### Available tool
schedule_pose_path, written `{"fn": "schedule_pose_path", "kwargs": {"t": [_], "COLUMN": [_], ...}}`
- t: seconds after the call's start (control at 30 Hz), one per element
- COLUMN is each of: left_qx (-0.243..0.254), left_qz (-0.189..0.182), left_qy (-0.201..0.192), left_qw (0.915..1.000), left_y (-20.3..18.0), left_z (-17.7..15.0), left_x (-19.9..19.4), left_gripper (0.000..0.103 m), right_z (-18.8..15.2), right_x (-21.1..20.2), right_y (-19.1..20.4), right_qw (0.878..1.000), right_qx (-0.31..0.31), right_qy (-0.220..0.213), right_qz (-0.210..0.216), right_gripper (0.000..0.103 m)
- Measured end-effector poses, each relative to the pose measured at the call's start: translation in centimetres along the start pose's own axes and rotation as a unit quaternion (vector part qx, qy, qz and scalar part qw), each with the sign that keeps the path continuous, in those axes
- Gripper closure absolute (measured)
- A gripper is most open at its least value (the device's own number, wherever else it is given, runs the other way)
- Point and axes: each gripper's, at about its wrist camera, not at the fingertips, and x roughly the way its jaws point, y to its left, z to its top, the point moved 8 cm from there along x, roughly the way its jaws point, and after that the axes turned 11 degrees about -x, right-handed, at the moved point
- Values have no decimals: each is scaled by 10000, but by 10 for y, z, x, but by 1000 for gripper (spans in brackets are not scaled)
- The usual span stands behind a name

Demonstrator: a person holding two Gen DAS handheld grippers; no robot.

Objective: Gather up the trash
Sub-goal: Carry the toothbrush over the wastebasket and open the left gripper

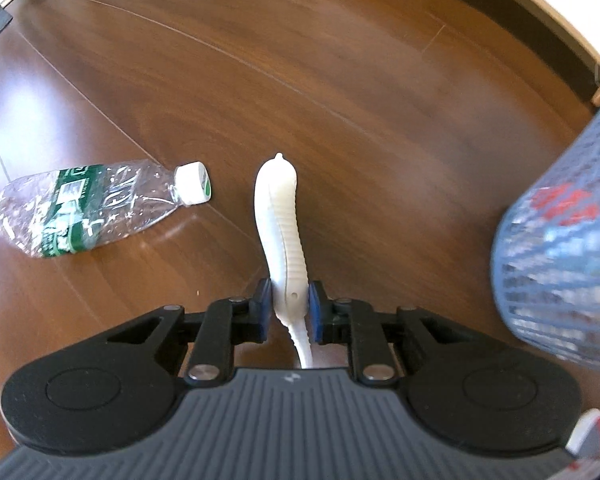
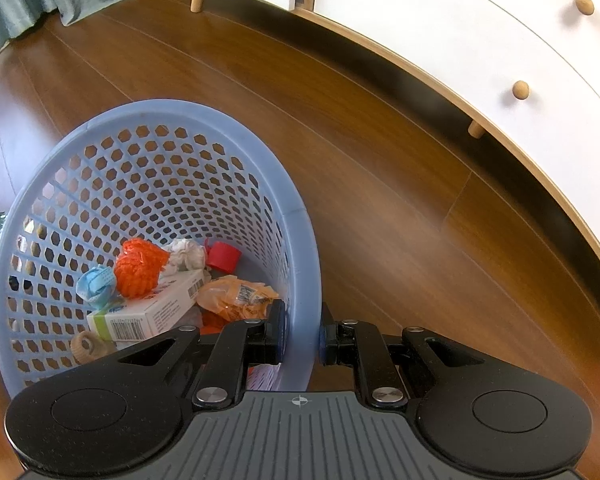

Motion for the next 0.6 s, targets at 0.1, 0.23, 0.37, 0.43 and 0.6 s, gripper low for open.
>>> {"fn": "schedule_pose_path", "kwargs": {"t": [0.1,0.23,0.37,0.43,0.6], "left_qx": [-75,69,238,345,670], "left_qz": [-150,-302,-494,-610,-950], "left_qy": [73,35,-93,-176,-272], "left_qw": [9998,9995,9985,9974,9929], "left_y": [-9,-27,-50,-68,-121], "left_z": [1,-4,0,1,13], "left_x": [-29,-81,-130,-155,-194], "left_gripper": [88,88,88,88,88], "right_z": [1,1,-1,-1,3], "right_x": [0,-1,-1,-2,2], "right_y": [2,3,4,4,2], "right_qw": [10000,10000,10000,10000,10000], "right_qx": [-19,-33,-29,-35,-45], "right_qy": [-9,-9,-13,-17,-12], "right_qz": [-3,-7,1,7,38], "right_gripper": [91,91,91,91,91]}}
